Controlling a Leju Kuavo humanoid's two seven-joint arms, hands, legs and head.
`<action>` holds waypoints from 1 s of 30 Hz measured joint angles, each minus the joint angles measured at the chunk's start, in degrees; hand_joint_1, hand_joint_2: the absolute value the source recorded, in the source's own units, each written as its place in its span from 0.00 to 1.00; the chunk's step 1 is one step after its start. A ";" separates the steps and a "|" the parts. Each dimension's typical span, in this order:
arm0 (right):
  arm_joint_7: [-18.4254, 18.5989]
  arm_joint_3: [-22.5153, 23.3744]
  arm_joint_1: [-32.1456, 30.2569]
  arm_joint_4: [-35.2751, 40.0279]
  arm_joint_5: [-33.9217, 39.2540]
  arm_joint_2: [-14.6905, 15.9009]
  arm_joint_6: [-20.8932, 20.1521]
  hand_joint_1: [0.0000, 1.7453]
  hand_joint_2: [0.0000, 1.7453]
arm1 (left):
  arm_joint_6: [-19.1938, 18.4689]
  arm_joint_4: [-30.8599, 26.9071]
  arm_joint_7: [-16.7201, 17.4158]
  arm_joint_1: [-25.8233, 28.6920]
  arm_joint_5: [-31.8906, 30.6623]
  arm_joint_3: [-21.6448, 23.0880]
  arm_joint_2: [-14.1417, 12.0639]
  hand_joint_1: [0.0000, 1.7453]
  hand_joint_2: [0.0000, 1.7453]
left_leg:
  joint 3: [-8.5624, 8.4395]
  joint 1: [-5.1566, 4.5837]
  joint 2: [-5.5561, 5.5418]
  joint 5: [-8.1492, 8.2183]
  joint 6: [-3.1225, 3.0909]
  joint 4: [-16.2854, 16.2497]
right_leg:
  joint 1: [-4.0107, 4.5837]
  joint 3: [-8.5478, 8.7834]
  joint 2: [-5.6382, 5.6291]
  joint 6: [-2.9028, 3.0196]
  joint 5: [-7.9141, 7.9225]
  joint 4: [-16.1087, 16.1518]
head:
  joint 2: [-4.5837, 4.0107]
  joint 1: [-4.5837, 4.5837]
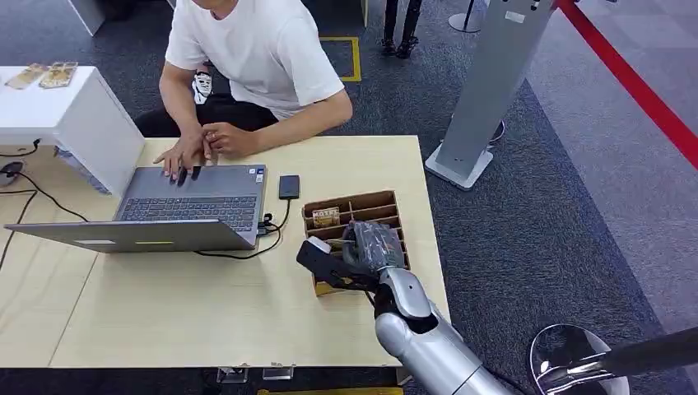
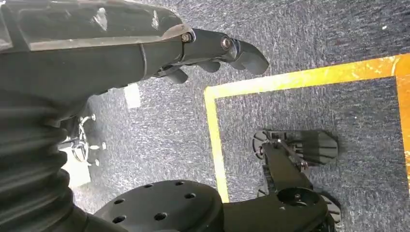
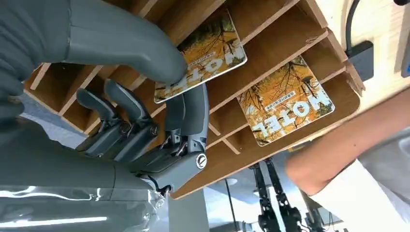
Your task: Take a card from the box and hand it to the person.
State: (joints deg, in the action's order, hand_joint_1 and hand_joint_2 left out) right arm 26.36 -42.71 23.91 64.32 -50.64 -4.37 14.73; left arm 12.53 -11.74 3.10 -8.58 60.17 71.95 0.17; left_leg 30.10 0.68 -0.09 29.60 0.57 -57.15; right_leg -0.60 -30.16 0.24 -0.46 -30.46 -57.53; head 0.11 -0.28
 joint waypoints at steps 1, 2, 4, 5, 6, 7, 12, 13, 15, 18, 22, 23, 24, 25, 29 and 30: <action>0.00 0.00 -0.01 0.00 0.02 0.00 0.00 0.96 1.00 | 0.00 0.00 0.00 -0.01 0.00 0.00 0.00 0.00 1.00 | 0.00 0.00 0.00 0.00 0.00 0.00 | 0.00 0.00 0.00 0.00 0.00 0.00 | 0.00 0.00; 0.00 0.02 -0.01 0.00 0.02 0.00 0.00 0.96 1.00 | 0.00 0.00 -0.02 -0.01 0.00 0.00 0.00 0.00 1.00 | 0.00 0.00 0.00 0.00 0.00 0.00 | 0.00 0.00 0.00 0.00 0.00 0.00 | 0.00 0.00; 0.00 0.02 -0.01 0.00 0.00 0.00 0.00 0.95 1.00 | 0.00 0.00 -0.02 -0.03 -0.02 0.02 0.00 0.00 1.00 | 0.00 0.00 0.00 0.00 0.00 0.00 | 0.00 0.00 0.00 0.00 0.00 0.00 | 0.00 0.02; -0.02 0.02 0.00 0.00 0.00 0.00 0.00 0.91 1.00 | 0.00 0.00 0.00 -0.04 0.00 0.02 0.00 0.00 1.00 | 0.00 0.00 0.00 0.00 0.00 0.00 | 0.00 0.00 0.00 0.00 0.00 0.00 | 0.00 0.00; 0.00 0.02 0.00 0.00 0.02 0.00 0.00 0.91 1.00 | 0.02 0.00 0.00 -0.04 -0.02 0.06 0.00 0.00 1.00 | 0.00 0.00 0.00 0.00 0.00 0.00 | 0.00 0.00 0.00 0.00 0.00 0.00 | 0.00 0.00; -0.02 0.02 0.00 0.00 0.00 0.00 0.00 0.91 1.00 | 0.02 0.00 -0.02 -0.05 -0.02 0.09 0.00 0.00 1.00 | 0.00 0.00 0.00 0.00 0.00 0.00 | 0.00 0.00 0.00 0.00 0.00 0.00 | 0.00 0.02; -0.11 0.02 0.04 -0.24 -0.22 0.02 0.48 0.91 1.00 | 0.06 0.00 -0.02 -0.14 -0.59 0.70 0.00 0.00 1.00 | 0.03 0.00 0.00 0.00 0.00 0.00 | 0.00 -0.03 0.00 0.00 0.00 0.00 | 0.00 0.00; -0.15 0.02 0.04 -0.37 -0.41 0.04 0.89 0.91 1.00 | 0.13 0.00 -0.02 -0.20 -0.63 0.83 -0.02 0.00 1.00 | 0.03 0.00 0.00 0.00 0.00 0.00 | 0.00 -0.03 0.00 0.00 0.00 0.00 | 0.00 0.02; -0.48 0.02 -0.04 -0.52 -1.01 0.04 1.66 0.91 1.00 | 0.52 0.00 0.00 -0.31 -0.63 0.96 -0.02 0.00 1.00 | 0.03 0.00 0.00 0.00 0.00 0.00 | 0.00 -0.03 0.00 0.00 0.00 0.00 | 0.00 0.02; -1.95 0.11 -0.33 -0.55 -1.66 0.04 3.72 0.91 1.00 | 0.70 0.00 0.07 -0.32 -0.63 0.98 0.00 0.00 1.00 | 0.04 0.00 0.00 0.00 0.00 0.00 | 0.00 -0.04 0.00 0.00 0.00 0.00 | 0.00 0.00; -11.29 0.30 -1.26 0.79 -3.10 0.07 13.91 0.91 1.00 | 0.79 0.00 -0.11 -0.28 -0.59 0.98 0.00 0.00 1.00 | 0.04 0.00 0.00 0.00 0.00 0.00 | 0.00 -0.04 0.00 0.00 0.00 0.00 | 0.00 -0.04; -13.12 0.33 -1.31 1.18 -3.28 0.07 15.79 0.91 1.00 | 0.90 0.00 -0.17 -0.29 -0.55 0.98 0.00 0.00 1.00 | 0.04 0.00 0.00 0.00 0.00 0.00 | 0.00 -0.04 0.00 0.00 0.00 0.00 | 0.00 0.00; -14.94 0.39 -1.37 1.60 -3.34 0.07 17.82 0.91 1.00 | 0.96 0.00 -0.33 -0.28 -0.52 0.98 0.00 0.00 1.00 | 0.04 0.00 0.00 0.00 0.00 0.00 | 0.00 -0.04 0.00 0.00 0.00 0.00 | 0.00 0.07; -16.79 0.46 -1.58 2.10 -3.39 0.07 19.98 0.91 1.00 | 1.05 0.00 -0.57 -0.24 -0.46 0.98 0.00 0.00 1.00 | 0.04 0.00 0.00 0.00 0.00 0.00 | 0.00 -0.04 0.00 0.00 0.00 0.00 | 0.00 0.04; -25.25 1.66 -3.55 5.61 -4.78 -0.09 24.89 0.91 1.00 | 1.16 0.00 -0.96 -0.11 0.09 0.98 0.00 0.00 1.00 | 0.04 0.00 0.00 0.00 0.00 0.00 | 0.00 -0.03 0.00 0.00 0.00 0.00 | 0.00 0.02; -26.72 2.06 -3.96 6.25 -5.05 -0.15 24.92 0.91 1.00 | 1.24 0.00 -1.00 -0.07 0.15 0.98 0.00 0.00 1.00 | 0.03 0.00 0.00 0.00 0.00 0.00 | 0.00 -0.03 0.00 0.00 0.00 0.00 | 0.00 0.04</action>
State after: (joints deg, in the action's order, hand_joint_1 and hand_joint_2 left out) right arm -0.36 -40.65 19.95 70.58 -55.69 -4.52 39.65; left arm 13.77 -11.74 2.10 -8.65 60.33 72.94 0.17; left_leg 30.14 0.68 -0.09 29.60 0.58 -57.15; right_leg -0.60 -30.19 0.25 -0.46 -30.46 -57.53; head 0.11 -0.24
